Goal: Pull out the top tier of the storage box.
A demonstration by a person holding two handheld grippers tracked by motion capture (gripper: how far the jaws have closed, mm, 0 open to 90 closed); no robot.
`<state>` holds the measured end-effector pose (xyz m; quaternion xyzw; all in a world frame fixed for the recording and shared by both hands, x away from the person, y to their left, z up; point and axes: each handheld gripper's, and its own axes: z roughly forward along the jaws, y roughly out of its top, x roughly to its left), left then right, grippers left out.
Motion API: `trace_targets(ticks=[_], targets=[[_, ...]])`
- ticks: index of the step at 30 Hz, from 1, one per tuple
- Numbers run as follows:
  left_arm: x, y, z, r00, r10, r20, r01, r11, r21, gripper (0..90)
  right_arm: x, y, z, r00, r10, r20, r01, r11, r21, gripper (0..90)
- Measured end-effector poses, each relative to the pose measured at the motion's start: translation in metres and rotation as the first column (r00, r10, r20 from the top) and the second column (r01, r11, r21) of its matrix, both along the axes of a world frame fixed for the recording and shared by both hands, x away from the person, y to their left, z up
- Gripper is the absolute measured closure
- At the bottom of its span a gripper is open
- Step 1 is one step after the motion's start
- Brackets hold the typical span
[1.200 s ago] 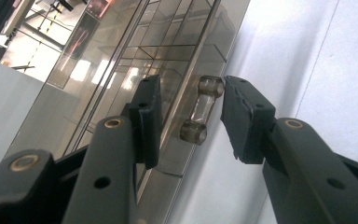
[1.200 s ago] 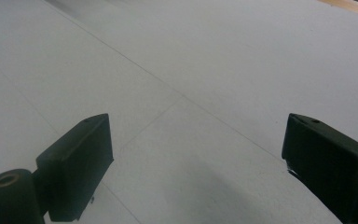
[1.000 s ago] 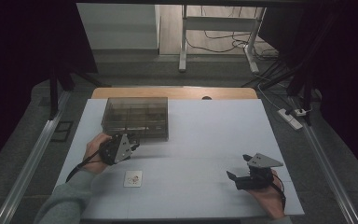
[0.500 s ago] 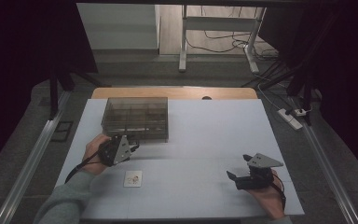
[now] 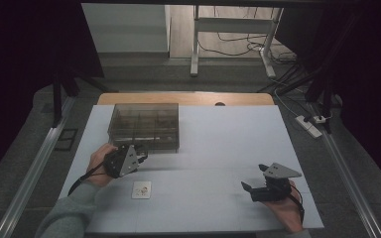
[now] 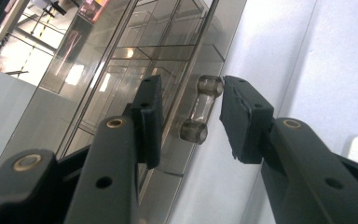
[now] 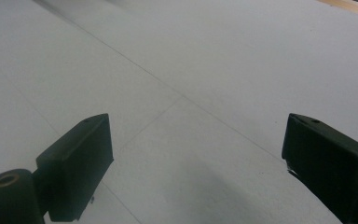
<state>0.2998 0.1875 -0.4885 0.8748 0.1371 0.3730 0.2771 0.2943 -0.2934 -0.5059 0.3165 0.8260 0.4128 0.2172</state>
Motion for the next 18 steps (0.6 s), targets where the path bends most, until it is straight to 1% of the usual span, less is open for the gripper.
trace_targets(ticks=[2, 7, 18], targets=[[-0.0008, 0.0009, 0.0003, 1.0, -0.002, -0.002, 0.002, 1.0, 0.003, 59.5, -0.0001, -0.0003, 0.0003, 1.0, -0.004, 0.002, 0.004, 1.0, -0.005, 8.2], [-0.0025, 0.0008, 0.0, 1.0, -0.004, -0.001, 0.004, 1.0, 0.004, 59.5, 0.0, -0.0001, -0.0001, 1.0, 0.0, 0.001, 0.0, 1.0, 0.0, 8.2], [-0.0034, 0.0021, 0.0005, 1.0, -0.005, 0.0, 0.005, 1.0, -0.007, 60.3, 0.0001, -0.0003, 0.0001, 1.0, -0.003, 0.001, 0.003, 1.0, -0.004, 8.2]])
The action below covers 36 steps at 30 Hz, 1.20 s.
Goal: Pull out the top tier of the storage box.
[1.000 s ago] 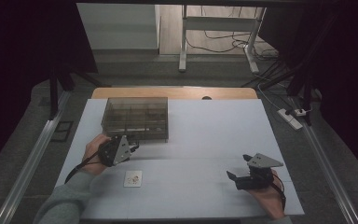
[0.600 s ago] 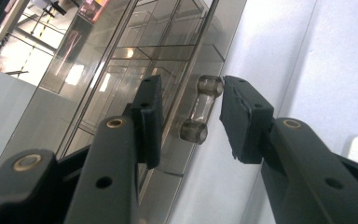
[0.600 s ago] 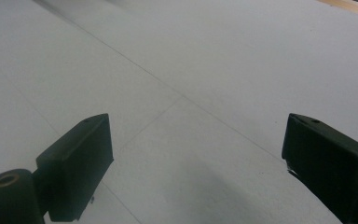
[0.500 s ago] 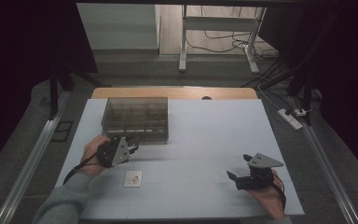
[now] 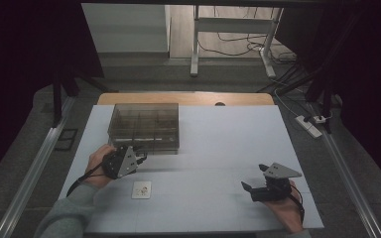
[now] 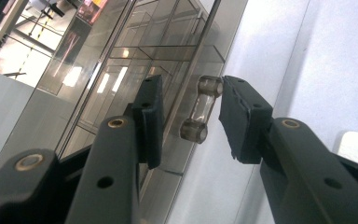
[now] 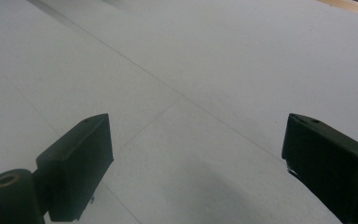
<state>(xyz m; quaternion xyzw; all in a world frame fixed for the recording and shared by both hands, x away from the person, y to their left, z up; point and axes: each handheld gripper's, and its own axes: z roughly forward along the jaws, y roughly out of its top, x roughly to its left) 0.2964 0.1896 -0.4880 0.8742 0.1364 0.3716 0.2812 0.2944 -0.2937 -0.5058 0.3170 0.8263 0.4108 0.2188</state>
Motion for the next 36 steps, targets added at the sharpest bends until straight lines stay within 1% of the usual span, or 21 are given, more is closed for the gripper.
trace_targets(ticks=[17, 21, 24, 28, 31, 36], targets=[[-0.0015, -0.0004, -0.0001, 1.0, 0.005, 0.007, -0.005, 1.0, 0.003, 60.7, 0.0001, -0.0002, 0.0, 1.0, 0.004, -0.002, -0.004, 1.0, 0.002, 8.2], [-0.001, -0.0002, -0.0001, 1.0, 0.008, 0.002, -0.008, 0.9999, -0.009, 59.6, 0.0003, 0.0002, -0.0004, 1.0, 0.004, -0.002, -0.004, 1.0, 0.004, 8.2], [-0.0008, 0.0, 0.001, 0.9999, 0.014, 0.001, -0.014, 0.9994, -0.033, 58.3, 0.0003, 0.0001, -0.0004, 1.0, 0.004, -0.001, -0.004, 1.0, 0.005, 8.2], [0.0, 0.003, 0.0045, 0.9994, 0.034, -0.007, -0.034, 0.9964, -0.078, 52.9, 0.0002, 0.0001, -0.0003, 1.0, 0.004, -0.001, -0.004, 1.0, 0.005, 8.2], [0.0011, 0.0057, 0.0058, 0.9984, 0.047, -0.031, -0.051, 0.9922, -0.114, 47.7, 0.0003, 0.0001, -0.0004, 1.0, 0.004, -0.001, -0.004, 1.0, 0.005, 8.2], [-0.0002, 0.0088, 0.0079, 0.9973, 0.041, -0.06, -0.051, 0.9842, -0.169, 39.8, 0.0002, 0.0, -0.0002, 1.0, 0.002, -0.001, -0.002, 1.0, 0.002, 8.2]])
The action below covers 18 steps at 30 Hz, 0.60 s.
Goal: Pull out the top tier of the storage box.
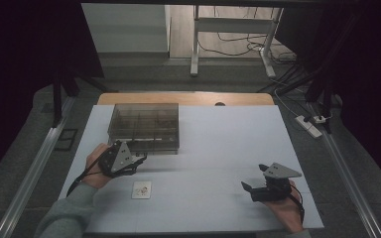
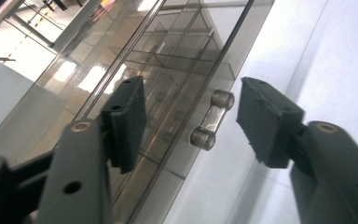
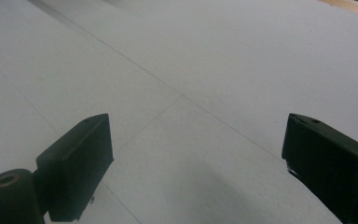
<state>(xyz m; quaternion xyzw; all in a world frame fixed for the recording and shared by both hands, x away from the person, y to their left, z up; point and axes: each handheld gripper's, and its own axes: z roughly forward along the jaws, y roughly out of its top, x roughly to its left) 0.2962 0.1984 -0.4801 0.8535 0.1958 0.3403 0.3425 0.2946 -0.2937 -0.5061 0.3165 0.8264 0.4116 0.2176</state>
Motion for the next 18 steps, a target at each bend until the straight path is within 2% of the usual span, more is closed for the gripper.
trace_targets(ticks=[6, 12, 18], targets=[[-0.0036, 0.0023, 0.003, 0.9989, 0.008, -0.047, -0.012, 0.9971, -0.075, 34.7, -0.0004, -0.0001, 0.0006, 1.0, 0.004, -0.001, -0.004, 1.0, 0.002, 8.2], [-0.0065, 0.001, 0.0038, 0.9965, 0.02, -0.081, -0.027, 0.9964, -0.081, 33.2, -0.0006, -0.0001, 0.0008, 1.0, 0.005, 0.0, -0.005, 1.0, 0.004, 8.2], [-0.0094, 0.0009, 0.0054, 0.9939, 0.013, -0.11, -0.025, 0.9936, -0.11, 32.2, -0.001, -0.0003, 0.001, 1.0, 0.005, 0.001, -0.005, 1.0, 0.007, 8.2]])
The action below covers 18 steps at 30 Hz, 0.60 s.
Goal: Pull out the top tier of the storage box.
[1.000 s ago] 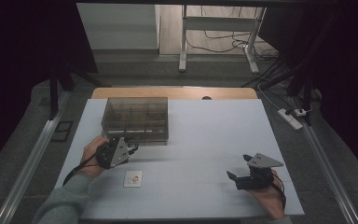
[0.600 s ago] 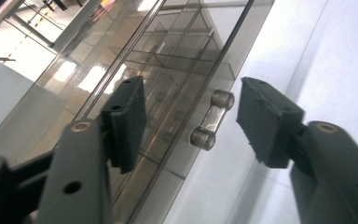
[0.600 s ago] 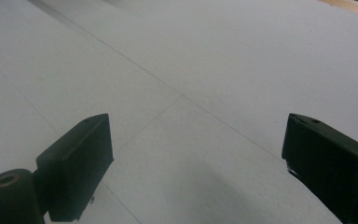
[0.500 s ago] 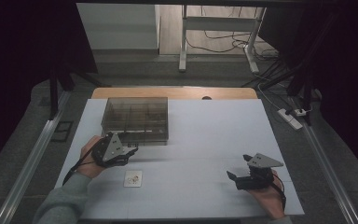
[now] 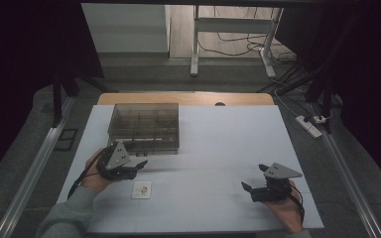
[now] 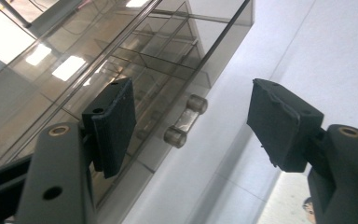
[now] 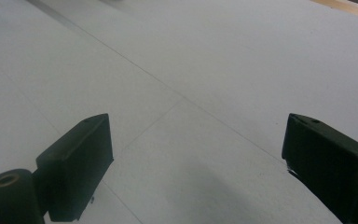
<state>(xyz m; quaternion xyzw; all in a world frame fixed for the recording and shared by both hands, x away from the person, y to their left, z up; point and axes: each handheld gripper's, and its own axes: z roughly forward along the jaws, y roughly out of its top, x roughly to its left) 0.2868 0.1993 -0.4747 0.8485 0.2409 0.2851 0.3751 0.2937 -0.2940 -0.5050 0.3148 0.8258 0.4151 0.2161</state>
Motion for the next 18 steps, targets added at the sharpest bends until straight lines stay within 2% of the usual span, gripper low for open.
trace_targets(ticks=[5, 10, 18], targets=[[-0.005, 0.002, 0.0, 0.9998, -0.009, -0.015, 0.009, 0.9999, -0.009, 31.4, 0.0, 0.0, 0.0, 1.0, -0.001, 0.001, 0.001, 1.0, 0.002, 8.2], [-0.007, 0.004, 0.004, 0.9992, -0.023, -0.032, 0.022, 0.999, -0.038, 30.6, 0.0, 0.0, 0.0, 1.0, 0.002, 0.0, -0.002, 1.0, 0.002, 8.2], [-0.008, 0.006, 0.01, 0.9949, -0.057, -0.084, 0.052, 0.9973, -0.051, 29.2, 0.0, 0.0, 0.0, 1.0, 0.004, 0.0, -0.004, 1.0, 0.0, 8.2]])
